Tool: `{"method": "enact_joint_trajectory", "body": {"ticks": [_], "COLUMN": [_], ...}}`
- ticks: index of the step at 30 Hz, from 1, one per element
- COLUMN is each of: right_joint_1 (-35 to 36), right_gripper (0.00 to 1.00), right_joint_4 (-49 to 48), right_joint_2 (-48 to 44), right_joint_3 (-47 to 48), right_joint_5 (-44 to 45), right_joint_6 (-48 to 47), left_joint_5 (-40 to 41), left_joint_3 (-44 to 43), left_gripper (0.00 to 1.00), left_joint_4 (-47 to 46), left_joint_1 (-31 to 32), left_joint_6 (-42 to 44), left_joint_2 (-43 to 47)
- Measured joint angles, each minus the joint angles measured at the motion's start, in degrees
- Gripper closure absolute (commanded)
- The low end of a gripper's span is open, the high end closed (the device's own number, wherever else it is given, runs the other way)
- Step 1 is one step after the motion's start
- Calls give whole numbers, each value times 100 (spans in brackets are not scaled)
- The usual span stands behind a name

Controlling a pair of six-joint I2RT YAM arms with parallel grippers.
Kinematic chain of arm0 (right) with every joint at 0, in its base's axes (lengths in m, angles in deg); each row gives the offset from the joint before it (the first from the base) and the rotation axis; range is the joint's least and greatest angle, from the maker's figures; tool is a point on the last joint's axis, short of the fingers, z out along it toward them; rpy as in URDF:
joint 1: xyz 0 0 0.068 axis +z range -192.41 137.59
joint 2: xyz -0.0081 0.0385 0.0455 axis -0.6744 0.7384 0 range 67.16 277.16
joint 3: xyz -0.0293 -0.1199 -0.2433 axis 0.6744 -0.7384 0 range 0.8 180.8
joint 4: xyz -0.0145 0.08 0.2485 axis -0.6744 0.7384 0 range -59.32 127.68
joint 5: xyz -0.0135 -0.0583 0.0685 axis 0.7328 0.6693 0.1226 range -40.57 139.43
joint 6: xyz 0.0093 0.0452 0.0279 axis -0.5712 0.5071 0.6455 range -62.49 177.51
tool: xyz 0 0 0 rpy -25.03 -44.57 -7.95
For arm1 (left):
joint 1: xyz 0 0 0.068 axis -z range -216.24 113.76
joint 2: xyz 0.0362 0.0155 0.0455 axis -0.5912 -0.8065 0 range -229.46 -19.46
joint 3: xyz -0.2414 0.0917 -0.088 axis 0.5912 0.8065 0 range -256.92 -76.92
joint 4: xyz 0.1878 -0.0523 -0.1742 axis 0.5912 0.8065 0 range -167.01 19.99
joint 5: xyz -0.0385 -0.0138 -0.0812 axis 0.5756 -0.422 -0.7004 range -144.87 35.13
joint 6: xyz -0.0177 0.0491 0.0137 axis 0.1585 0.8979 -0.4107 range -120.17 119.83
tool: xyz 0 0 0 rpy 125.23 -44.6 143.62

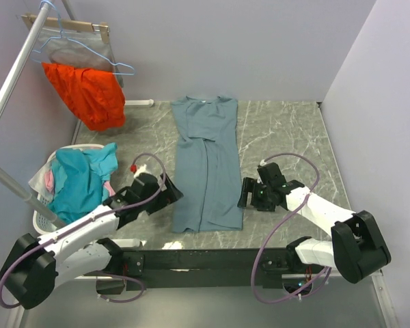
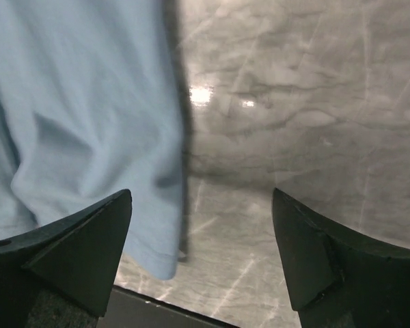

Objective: Fold and stack the t-shirts
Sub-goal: Grab the bottom of the folded rectangular tshirt with both arms

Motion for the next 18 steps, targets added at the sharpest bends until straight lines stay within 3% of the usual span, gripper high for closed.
{"method": "enact_joint_trajectory", "body": {"ticks": [13, 17, 18], "right_joint_1": [-22, -22, -22], "right_gripper": [21, 31, 39], "right_joint_4": [-317, -619, -697], "right_joint_2": [-63, -63, -63], "right_joint_3": [-232, -396, -446], "right_joint_5": [-743, -1058, -1154], "right_joint_6": [234, 310, 350], "left_joint_5": [474, 581, 614], "left_joint_3": [741, 828, 844], "left_gripper": [4, 9, 12], "left_joint_4": [-369, -632, -647], "left_joint_1": [1635, 1932, 2006], "left_joint_6": [-1394, -1716, -1788], "left_joint_2": [-39, -107, -109]}}
